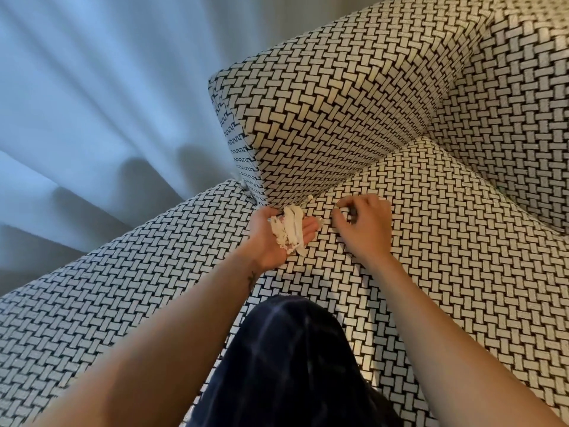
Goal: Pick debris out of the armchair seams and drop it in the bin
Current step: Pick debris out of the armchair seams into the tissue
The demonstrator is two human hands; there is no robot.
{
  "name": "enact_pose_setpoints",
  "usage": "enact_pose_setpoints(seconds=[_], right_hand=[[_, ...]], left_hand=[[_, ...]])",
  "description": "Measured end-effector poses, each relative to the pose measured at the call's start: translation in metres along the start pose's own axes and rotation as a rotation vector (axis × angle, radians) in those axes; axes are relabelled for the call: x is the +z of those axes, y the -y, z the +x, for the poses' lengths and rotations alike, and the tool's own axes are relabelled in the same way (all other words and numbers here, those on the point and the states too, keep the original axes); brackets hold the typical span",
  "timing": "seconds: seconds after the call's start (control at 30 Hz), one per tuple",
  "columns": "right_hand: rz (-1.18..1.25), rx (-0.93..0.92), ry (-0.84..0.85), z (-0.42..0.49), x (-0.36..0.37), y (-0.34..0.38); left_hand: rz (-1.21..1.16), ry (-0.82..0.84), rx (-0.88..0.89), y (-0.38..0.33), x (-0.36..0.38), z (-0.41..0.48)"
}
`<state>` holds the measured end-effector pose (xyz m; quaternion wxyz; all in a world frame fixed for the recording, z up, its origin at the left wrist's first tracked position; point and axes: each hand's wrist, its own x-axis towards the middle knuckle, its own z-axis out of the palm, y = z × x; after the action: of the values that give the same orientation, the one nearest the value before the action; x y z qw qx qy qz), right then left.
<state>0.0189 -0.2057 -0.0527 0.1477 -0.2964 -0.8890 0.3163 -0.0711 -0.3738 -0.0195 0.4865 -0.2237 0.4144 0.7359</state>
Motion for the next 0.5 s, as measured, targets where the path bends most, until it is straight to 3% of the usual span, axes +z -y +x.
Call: enact_pose_setpoints(seconds=[0.17,0.33,0.5], right_hand=[[-0.234,-0.077,0.1,0.021,0.027,0.042],[-0.456,0.023,0.3,0.042,0.028,0.06],[-0.472,0.129,0.392,0.05,0.027,0.07]], left_hand=[[0.011,-0.057,0.014,0.0,0.004,0.0],[-0.024,-0.072,0.002,0.0,0.003,0.003],[-0.025,-0.064,-0.002,0.0,0.001,0.004]])
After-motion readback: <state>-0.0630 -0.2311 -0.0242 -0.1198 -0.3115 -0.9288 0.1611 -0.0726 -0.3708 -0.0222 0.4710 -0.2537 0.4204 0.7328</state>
